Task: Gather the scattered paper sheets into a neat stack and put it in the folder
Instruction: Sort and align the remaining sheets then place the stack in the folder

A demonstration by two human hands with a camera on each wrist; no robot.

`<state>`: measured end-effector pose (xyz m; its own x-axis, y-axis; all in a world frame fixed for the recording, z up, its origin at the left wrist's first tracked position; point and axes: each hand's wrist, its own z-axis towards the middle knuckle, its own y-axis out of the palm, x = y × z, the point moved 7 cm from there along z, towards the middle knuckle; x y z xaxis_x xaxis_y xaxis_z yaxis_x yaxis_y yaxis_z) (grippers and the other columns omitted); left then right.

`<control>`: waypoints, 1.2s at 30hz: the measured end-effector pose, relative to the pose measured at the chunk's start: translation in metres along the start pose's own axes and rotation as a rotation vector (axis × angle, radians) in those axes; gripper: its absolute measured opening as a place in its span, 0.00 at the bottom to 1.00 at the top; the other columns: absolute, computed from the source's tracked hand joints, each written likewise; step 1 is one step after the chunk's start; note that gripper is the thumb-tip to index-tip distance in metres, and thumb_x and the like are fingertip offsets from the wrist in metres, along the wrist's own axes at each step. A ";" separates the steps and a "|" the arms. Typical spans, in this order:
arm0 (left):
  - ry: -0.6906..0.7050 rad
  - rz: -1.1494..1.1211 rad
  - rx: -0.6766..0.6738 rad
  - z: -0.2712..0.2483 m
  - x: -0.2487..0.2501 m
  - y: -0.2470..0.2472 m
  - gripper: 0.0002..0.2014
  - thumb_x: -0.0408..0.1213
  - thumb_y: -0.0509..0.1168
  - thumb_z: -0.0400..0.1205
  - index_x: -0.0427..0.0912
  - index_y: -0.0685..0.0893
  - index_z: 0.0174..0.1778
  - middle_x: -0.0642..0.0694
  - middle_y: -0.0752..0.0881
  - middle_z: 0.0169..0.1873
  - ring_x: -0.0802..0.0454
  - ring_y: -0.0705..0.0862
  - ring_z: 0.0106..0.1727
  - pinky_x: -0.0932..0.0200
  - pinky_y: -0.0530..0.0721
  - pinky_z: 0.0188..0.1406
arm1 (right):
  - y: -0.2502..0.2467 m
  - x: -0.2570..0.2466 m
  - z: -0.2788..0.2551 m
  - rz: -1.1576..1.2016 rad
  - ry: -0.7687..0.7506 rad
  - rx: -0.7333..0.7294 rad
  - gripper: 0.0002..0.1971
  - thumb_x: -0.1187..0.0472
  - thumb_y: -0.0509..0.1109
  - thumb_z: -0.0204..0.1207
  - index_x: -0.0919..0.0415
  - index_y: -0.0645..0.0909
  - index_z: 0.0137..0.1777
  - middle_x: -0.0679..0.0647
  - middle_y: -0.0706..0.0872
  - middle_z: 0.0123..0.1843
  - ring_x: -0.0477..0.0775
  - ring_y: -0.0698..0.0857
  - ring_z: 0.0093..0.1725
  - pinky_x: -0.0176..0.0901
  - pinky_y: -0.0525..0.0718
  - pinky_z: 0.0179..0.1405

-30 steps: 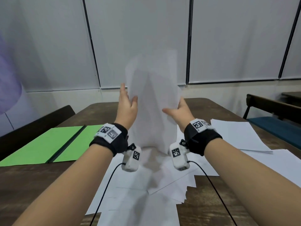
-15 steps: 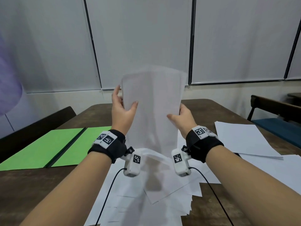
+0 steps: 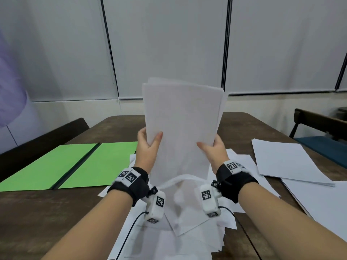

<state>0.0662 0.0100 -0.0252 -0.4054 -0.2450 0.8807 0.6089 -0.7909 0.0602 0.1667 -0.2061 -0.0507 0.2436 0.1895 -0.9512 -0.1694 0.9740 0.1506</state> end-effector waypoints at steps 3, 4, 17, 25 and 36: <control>-0.057 -0.030 -0.022 -0.001 -0.014 0.003 0.19 0.40 0.63 0.85 0.42 0.65 0.69 0.49 0.80 0.62 0.61 0.81 0.57 0.71 0.77 0.55 | 0.002 0.013 -0.001 0.001 0.072 -0.045 0.20 0.67 0.73 0.74 0.58 0.73 0.64 0.55 0.87 0.55 0.55 0.88 0.54 0.52 0.85 0.57; -0.113 -0.041 -0.026 -0.004 -0.026 0.004 0.19 0.41 0.61 0.86 0.42 0.64 0.69 0.48 0.79 0.64 0.58 0.80 0.60 0.66 0.76 0.59 | 0.004 0.025 -0.004 -0.033 0.123 -0.076 0.21 0.64 0.74 0.74 0.58 0.71 0.64 0.56 0.87 0.57 0.57 0.87 0.55 0.54 0.85 0.59; -0.207 0.162 -0.019 -0.011 -0.064 -0.001 0.18 0.37 0.60 0.85 0.37 0.65 0.69 0.45 0.81 0.56 0.46 0.82 0.60 0.56 0.77 0.59 | 0.009 0.069 -0.008 -0.199 0.223 -0.066 0.16 0.64 0.64 0.78 0.58 0.77 0.66 0.57 0.87 0.60 0.58 0.86 0.58 0.59 0.83 0.64; -0.259 0.506 -0.049 -0.009 -0.046 -0.043 0.13 0.32 0.59 0.83 0.32 0.74 0.63 0.36 0.82 0.57 0.40 0.82 0.58 0.52 0.79 0.57 | 0.037 0.031 -0.034 -0.358 0.118 -0.163 0.20 0.63 0.62 0.79 0.58 0.73 0.71 0.53 0.84 0.65 0.56 0.83 0.63 0.55 0.79 0.68; -0.601 0.976 -0.057 -0.056 -0.038 -0.277 0.12 0.29 0.62 0.78 0.27 0.78 0.56 0.32 0.84 0.53 0.35 0.84 0.55 0.50 0.83 0.55 | 0.216 0.048 -0.168 -0.608 0.253 -0.669 0.16 0.64 0.67 0.77 0.67 0.79 0.64 0.64 0.86 0.61 0.66 0.86 0.58 0.60 0.86 0.58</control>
<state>-0.1252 0.2071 -0.1016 0.6232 -0.4730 0.6228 0.4463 -0.4389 -0.7798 -0.0188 -0.0078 -0.1087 0.2689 -0.4378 -0.8579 -0.6145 0.6080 -0.5028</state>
